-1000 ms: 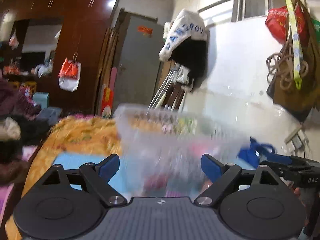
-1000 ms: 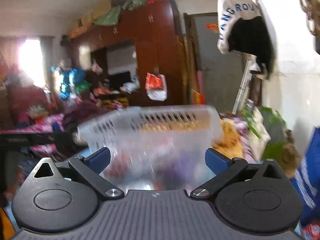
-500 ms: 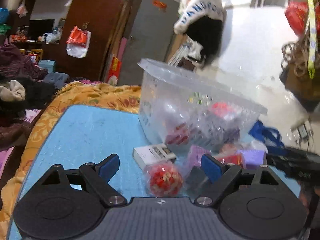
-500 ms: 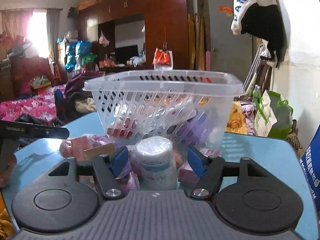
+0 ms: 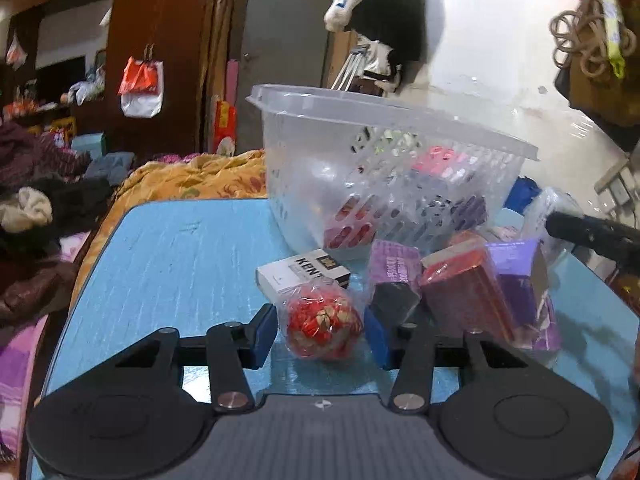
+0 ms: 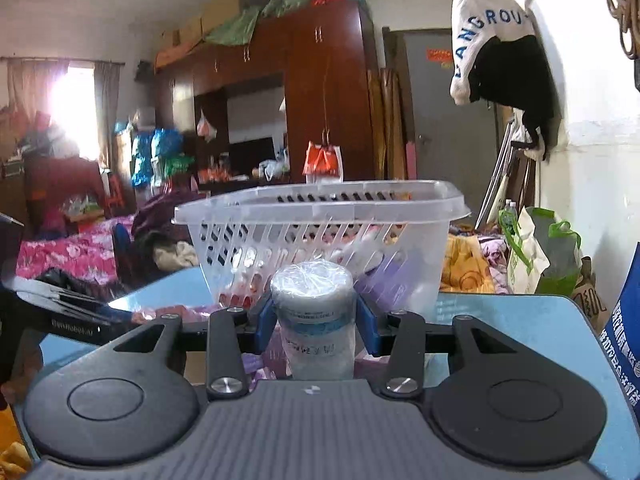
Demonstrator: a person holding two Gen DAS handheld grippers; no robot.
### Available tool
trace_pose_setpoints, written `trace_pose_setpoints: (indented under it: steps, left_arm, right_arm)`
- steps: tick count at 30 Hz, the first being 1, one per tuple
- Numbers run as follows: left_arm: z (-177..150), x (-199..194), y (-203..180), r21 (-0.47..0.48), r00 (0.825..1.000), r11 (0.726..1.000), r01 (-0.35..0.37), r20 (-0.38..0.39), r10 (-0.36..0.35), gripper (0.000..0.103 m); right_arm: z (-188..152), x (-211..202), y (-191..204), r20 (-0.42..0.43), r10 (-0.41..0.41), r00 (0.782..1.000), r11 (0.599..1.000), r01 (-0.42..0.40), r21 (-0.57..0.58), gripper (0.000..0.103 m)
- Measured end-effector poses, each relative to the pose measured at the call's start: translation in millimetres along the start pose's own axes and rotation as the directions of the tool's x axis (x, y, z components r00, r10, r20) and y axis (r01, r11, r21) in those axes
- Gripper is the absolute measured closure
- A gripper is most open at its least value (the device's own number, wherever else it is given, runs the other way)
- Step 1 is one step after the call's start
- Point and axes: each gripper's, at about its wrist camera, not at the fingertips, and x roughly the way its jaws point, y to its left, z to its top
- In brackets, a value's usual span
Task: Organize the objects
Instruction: 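Grasp the red ball in plastic with the left tool while the right grasps the white roll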
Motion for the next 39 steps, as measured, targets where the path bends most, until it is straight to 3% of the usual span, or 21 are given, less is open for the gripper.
trace_pose_setpoints:
  steps: [5, 16, 22, 39]
  left_arm:
    - [-2.3, -8.6, 5.5, -0.02, 0.998, 0.999, 0.043, 0.053, -0.042, 0.051]
    - [-6.3, -23.6, -1.0, 0.016, 0.984, 0.998, 0.056, 0.167, -0.058, 0.051]
    - [-12.5, -38.2, -2.7, 0.041, 0.961, 0.997, 0.07, 0.266, -0.079, 0.051]
    - [-11.7, -35.7, -2.3, 0.036, 0.961, 0.997, 0.075, 0.265, -0.082, 0.051]
  right_arm:
    - [2.5, 3.0, 4.6, 0.0, -0.025, 1.0, 0.999, 0.025, -0.021, 0.056]
    - [0.9, 1.9, 3.9, 0.013, -0.027, 1.0, 1.0, 0.027, -0.01, 0.056]
    - [0.0, -3.7, 4.6, 0.048, -0.042, 0.998, 0.999, 0.042, 0.0, 0.056]
    - [0.0, -6.1, 5.5, 0.063, -0.049, 0.997, 0.999, 0.049, -0.001, 0.056]
